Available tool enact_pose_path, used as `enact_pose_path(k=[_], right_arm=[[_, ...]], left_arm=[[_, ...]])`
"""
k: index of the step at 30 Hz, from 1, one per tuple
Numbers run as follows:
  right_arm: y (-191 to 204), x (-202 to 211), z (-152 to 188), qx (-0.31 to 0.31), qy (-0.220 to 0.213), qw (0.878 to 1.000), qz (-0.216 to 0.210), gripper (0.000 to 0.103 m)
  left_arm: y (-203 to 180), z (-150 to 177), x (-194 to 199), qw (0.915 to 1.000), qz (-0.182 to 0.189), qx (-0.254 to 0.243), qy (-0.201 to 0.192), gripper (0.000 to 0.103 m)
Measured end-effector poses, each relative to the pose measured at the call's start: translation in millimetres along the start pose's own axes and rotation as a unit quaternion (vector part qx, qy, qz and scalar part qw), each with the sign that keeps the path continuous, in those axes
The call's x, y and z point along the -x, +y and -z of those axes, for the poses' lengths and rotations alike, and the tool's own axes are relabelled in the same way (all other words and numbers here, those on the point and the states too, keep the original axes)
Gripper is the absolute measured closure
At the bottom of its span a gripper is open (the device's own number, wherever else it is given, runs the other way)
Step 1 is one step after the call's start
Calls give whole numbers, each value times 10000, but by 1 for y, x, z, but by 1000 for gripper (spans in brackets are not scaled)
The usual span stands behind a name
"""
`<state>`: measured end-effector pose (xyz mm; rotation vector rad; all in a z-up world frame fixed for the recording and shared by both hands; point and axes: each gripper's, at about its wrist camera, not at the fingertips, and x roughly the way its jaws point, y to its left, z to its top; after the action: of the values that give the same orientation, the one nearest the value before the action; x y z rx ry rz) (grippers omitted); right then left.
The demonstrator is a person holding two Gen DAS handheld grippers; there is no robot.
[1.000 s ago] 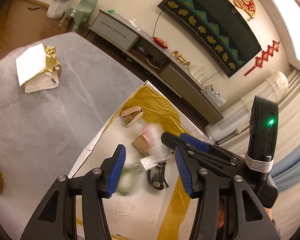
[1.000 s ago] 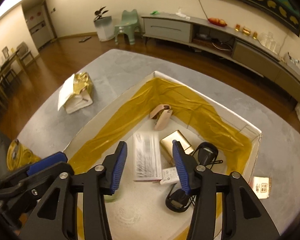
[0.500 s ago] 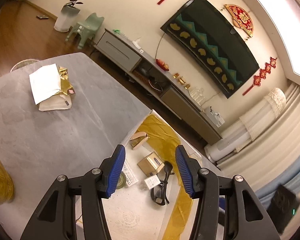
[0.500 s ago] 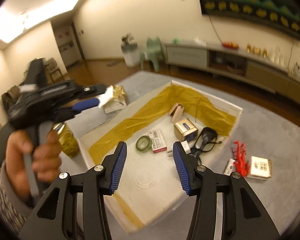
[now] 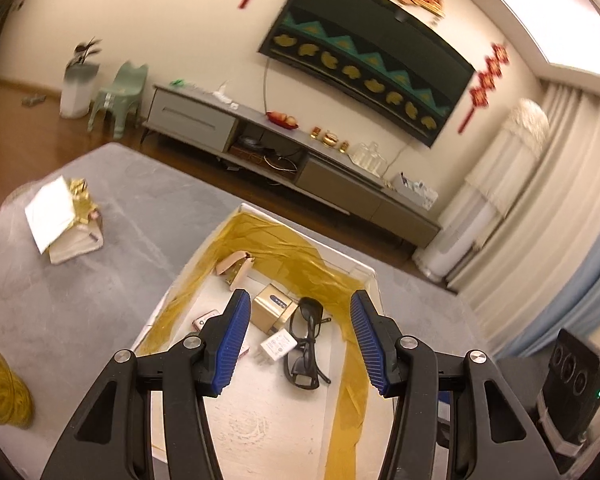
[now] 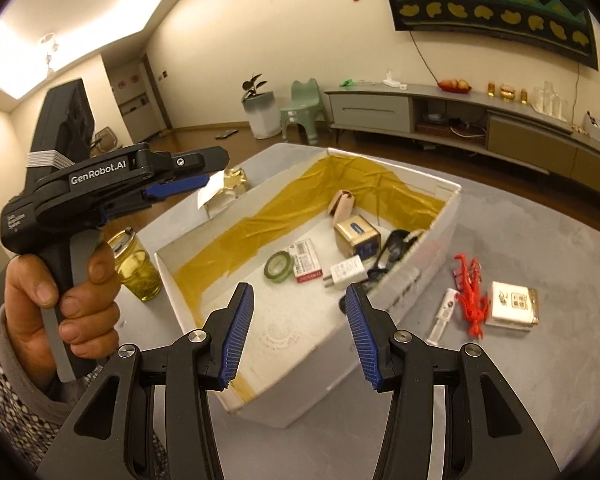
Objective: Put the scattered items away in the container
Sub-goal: 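Move both tools back over the table toward the red toy figure and lighter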
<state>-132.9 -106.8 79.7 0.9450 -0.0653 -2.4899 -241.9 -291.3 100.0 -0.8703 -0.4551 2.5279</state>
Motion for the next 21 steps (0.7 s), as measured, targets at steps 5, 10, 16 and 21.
enact_pose_path(k=[5,10,16,21], right_arm=[[-16,9,6,-101,-67,9999,-5,52],[-37,16,10,-279,-116,9995,54,52],[-68,18,19,-517,14,9985,164,52],[-92,18,26,-679,117,9970,358,52]], left_arm=[[-30,9,-7,9982,-240,-548,57,49],[-53,20,-20,9946,-365,-956,150,49],[-79,33,-35,9909,-378,-1258,296,49],[-97,42,-45,9896,-236,-1361,413,49]])
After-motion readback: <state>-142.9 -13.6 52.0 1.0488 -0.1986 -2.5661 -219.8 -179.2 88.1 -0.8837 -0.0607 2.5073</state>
